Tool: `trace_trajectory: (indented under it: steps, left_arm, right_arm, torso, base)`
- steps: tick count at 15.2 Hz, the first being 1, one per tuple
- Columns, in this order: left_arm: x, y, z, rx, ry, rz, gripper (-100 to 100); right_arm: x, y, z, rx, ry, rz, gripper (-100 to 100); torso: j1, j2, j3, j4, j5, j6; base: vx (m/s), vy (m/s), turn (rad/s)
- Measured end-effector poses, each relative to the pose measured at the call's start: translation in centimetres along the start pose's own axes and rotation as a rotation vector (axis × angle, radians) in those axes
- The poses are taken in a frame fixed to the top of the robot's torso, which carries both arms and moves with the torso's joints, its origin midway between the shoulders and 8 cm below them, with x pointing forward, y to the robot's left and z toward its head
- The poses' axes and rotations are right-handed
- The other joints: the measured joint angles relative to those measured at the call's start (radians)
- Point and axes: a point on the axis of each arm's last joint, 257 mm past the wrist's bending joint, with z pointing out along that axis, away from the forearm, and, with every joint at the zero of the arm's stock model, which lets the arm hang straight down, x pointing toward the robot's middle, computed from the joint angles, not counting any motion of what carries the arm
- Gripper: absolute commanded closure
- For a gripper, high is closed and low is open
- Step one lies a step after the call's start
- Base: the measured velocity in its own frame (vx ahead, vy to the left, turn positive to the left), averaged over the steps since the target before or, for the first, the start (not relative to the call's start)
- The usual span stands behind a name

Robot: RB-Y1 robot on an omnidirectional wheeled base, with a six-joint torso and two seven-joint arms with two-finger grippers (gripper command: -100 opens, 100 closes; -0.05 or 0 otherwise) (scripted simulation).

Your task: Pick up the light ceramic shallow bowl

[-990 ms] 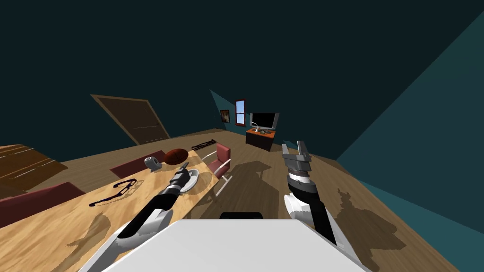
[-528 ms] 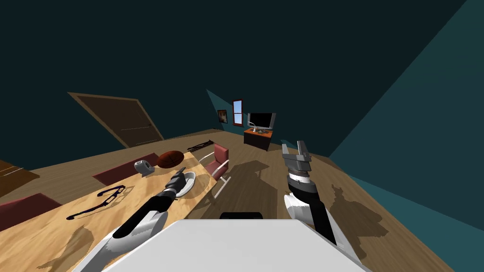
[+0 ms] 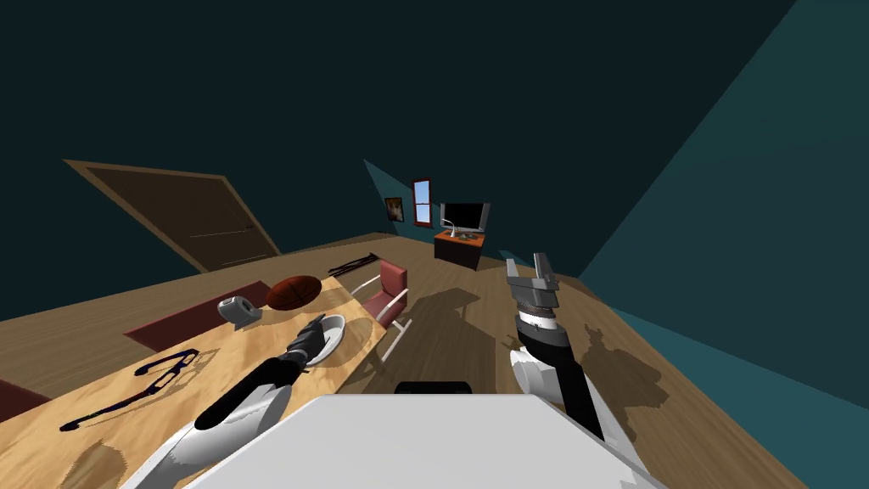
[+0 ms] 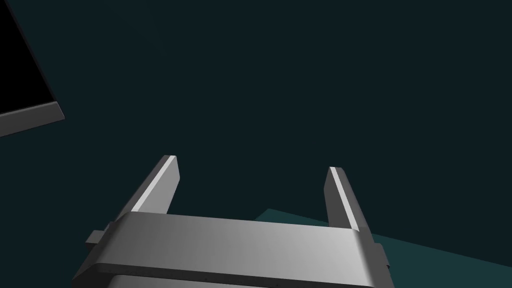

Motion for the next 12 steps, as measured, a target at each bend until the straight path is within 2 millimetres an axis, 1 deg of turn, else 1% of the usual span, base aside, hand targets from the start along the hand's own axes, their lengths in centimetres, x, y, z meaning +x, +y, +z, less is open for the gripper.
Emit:
trace_trajectory:
  steps: [2,4,9,12]
  left_arm:
    - [-0.8,1.1,0.0,-0.044,-0.019,-0.013,-100]
    - [-2.3,2.8,-0.2,-0.099,-0.041,-0.029,-100]
    - [-4.2,5.4,-0.7,-0.190,-0.079,-0.060,-100]
    - [-5.5,7.3,-1.2,-0.256,-0.107,-0.087,-100]
  right_arm:
    - [0.0,0.0,0.0,0.000,0.000,0.000,0]
    - [0.0,0.0,0.0,0.000,0.000,0.000,0]
    - [0.0,0.0,0.0,0.000,0.000,0.000,0]
    - [0.0,0.0,0.0,0.000,0.000,0.000,0]
  torso:
    - [0.000,0.000,0.000,0.000,0.000,0.000]
    - [0.001,0.000,0.000,0.000,0.000,0.000]
    - [0.000,0.000,0.000,0.000,0.000,0.000]
    - [0.000,0.000,0.000,0.000,0.000,0.000]
  base:
    - [0.016,0.019,-0.109]
    - [0.018,0.023,-0.063]
    - [0.016,0.017,-0.076]
    - [0.018,0.025,-0.077]
